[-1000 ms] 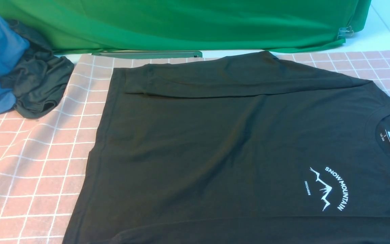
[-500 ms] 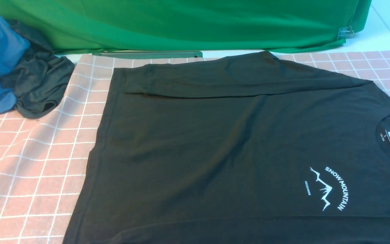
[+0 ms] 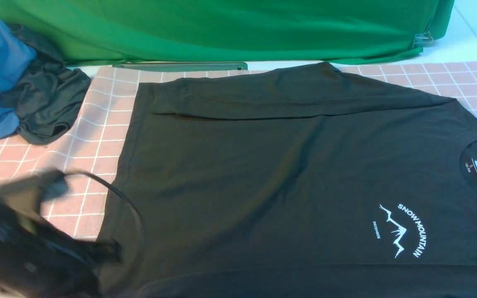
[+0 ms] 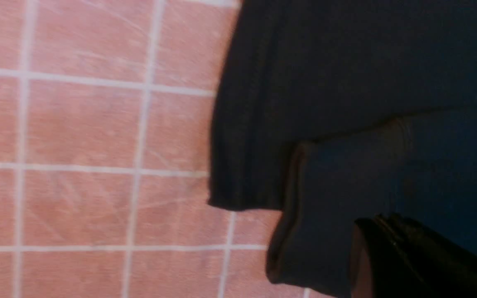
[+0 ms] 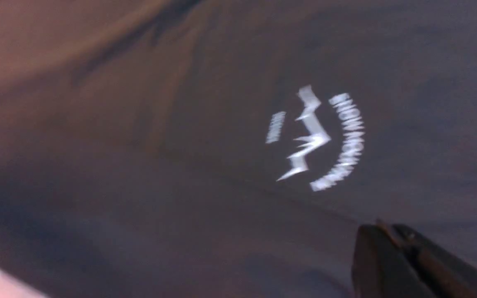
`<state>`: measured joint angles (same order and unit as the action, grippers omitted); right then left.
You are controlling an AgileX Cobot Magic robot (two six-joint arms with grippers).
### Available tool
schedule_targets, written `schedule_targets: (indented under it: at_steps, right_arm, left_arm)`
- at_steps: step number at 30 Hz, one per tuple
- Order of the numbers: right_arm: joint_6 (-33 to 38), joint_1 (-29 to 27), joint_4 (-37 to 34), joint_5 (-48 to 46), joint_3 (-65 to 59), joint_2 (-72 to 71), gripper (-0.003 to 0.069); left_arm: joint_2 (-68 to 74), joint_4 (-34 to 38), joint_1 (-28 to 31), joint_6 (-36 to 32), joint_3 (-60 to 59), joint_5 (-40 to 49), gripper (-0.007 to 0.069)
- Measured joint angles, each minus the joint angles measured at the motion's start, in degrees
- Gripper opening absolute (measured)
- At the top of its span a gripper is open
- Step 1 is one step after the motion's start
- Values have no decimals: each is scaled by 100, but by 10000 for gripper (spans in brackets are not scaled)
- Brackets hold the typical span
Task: Fold a long-sleeved shirt over a pink coffee tablecloth.
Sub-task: 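Grasp the left edge of the dark T-shirt lying flat on the table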
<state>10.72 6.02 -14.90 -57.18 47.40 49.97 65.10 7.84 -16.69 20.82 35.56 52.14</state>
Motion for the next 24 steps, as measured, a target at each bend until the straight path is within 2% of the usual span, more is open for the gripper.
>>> schedule_targets:
  at_steps: [1,2,3,5,9,13,22,24]
  right_arm:
    - [170,5,-221,16,-21,117,39]
    - [231,5,-307,22,-26,136,39]
    - [467,5,-626,79,-77,275,39]
    - [638,5,-913,193,-162,379,39]
    - [757,5,-1063,340,-328,411,38]
    - [770,5,-1101,353,-446,411,38]
    - [775,5,-1124,407,-488,411,39]
    - [787,5,-1129,433,-488,411,40]
  left_arm:
    - [61,-8,-310,96,-55,-85,11]
    - [73,-15,-310,96,-61,-98,11]
    - [160,-66,-642,189,-95,-163,11]
    - [293,-229,-900,374,-108,-223,13]
    - [613,-784,-1011,595,-108,-321,20]
    - [811,-1105,-1013,739,-108,-483,81]
    - [1418,-1408,-1013,945,-108,-964,415]
    - [1587,-1425,-1013,949,-108,-1072,467]
